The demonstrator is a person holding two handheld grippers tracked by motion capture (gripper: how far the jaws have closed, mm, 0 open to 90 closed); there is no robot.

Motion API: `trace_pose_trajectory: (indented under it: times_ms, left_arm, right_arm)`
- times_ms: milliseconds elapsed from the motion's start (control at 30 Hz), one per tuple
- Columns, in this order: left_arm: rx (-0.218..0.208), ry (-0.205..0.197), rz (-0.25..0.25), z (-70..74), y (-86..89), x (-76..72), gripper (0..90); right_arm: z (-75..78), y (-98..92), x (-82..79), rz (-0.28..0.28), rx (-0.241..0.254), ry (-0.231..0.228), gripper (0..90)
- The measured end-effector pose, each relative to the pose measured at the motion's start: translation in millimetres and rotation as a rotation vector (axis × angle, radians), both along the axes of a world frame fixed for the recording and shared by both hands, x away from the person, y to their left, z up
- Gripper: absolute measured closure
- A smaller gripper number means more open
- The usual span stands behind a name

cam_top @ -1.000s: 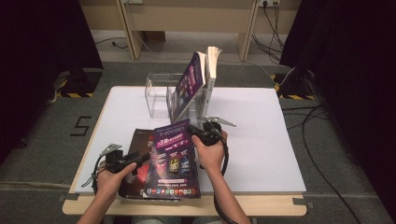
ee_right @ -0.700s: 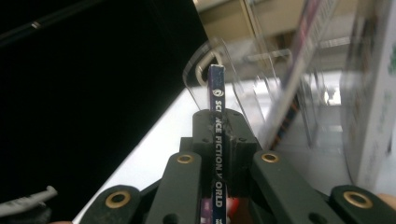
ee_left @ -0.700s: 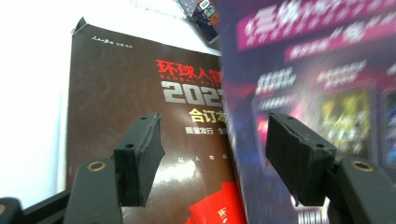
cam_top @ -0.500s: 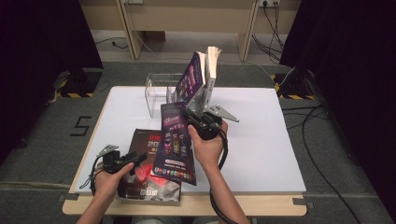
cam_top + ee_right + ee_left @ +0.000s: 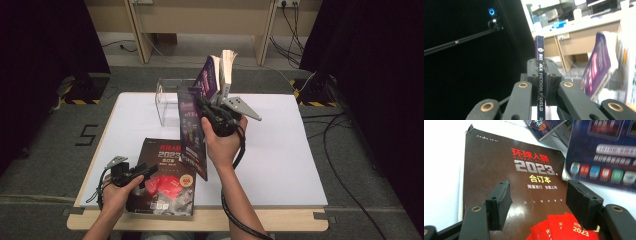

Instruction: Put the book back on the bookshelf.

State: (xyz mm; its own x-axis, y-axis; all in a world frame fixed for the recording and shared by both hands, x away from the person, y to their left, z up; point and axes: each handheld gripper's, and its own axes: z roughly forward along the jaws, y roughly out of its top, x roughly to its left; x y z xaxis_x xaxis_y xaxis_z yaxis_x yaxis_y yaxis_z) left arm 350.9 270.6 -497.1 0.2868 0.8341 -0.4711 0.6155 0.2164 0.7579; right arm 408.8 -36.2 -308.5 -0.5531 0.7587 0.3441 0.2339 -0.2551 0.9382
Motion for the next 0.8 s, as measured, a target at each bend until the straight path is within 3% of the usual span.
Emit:
trace_pose_trajectory:
  times_ms: [400, 800]
  left_arm:
    - [0.000, 0.001, -0.007, -0.4, -0.4, 0.2, 36.0]
    - [-0.001, -0.001, -0.008, -1.3, -0.7, 0.7, 36.1]
  right_arm:
    - [29.5, 7.1, 20.9, -0.032, 0.052, -0.058, 84.9]
    - [39.5, 14.2, 41.6, -0.079, 0.064, -0.100, 84.9]
